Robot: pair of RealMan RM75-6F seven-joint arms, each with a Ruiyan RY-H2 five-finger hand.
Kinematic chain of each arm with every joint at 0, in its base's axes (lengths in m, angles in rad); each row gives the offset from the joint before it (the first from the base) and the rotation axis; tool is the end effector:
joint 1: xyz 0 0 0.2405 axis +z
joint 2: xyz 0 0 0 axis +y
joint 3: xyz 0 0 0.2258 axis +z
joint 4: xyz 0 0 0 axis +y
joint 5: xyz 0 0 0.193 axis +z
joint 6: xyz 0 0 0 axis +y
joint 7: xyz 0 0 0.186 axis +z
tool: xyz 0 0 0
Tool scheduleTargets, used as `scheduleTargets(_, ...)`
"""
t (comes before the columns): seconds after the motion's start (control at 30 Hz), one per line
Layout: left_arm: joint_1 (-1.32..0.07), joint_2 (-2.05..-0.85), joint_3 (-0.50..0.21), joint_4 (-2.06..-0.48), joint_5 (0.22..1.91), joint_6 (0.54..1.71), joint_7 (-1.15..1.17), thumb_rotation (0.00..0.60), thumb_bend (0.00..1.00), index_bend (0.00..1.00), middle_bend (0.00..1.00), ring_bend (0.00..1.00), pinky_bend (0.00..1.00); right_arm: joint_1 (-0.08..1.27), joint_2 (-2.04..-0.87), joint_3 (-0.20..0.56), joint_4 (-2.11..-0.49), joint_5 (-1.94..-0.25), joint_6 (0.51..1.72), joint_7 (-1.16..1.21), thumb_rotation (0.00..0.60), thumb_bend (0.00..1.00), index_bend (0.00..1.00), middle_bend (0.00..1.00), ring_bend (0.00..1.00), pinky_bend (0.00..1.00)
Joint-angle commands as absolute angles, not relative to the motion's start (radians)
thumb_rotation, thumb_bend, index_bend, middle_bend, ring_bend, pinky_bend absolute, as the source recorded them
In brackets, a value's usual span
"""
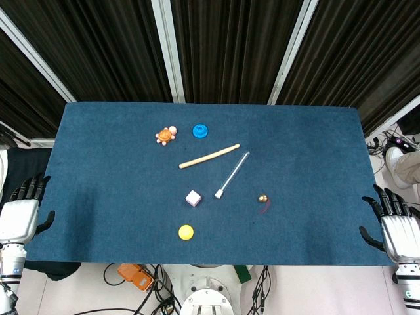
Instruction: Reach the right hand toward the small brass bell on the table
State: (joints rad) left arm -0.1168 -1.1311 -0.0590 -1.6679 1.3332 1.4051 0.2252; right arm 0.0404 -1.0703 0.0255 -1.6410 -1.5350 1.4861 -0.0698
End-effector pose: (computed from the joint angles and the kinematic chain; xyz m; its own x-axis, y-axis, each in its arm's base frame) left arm -0.2910 0.2268 0.1503 0.5105 0.0921 0.8549 0.8492 0.1025 -0.5181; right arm -0.2810 -0.2020 0.1661 0.4782 -0.0421 0.8772 -0.8781 -0.0057 0.4784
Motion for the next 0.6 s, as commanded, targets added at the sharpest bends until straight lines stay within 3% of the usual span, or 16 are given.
scheduleTargets(0.03, -0.117, -1.131, -0.059, -1.666, 1.334, 1.406, 0.225, 0.6, 0.35, 0.0, 0.0, 0.03, 0.17, 0.041, -1.07, 0.027, -1.639, -1.532, 1.484, -0.067, 0.6, 0.39, 0.28, 0.11, 0.11, 0.15)
scheduleTargets(0.33, -0.116, -1.134, -0.062, -1.67, 1.327, 1.406, 0.223, 0.6, 0.35, 0.0, 0.0, 0.03, 0.17, 0.045, -1.072, 0.03, -1.629, -1.514, 1.468, -0.06, 0.6, 0.39, 0.28, 0.11, 0.11, 0.15)
scheduleTargets(0.6, -0.112, -1.135, -0.067, -1.677, 1.323, 1.415, 0.212, 0.6, 0.35, 0.0, 0.0, 0.03, 0.17, 0.107, -1.114, 0.037, -1.601, -1.498, 1.361, -0.058, 0.6, 0.39, 0.3, 0.11, 0.11, 0.15)
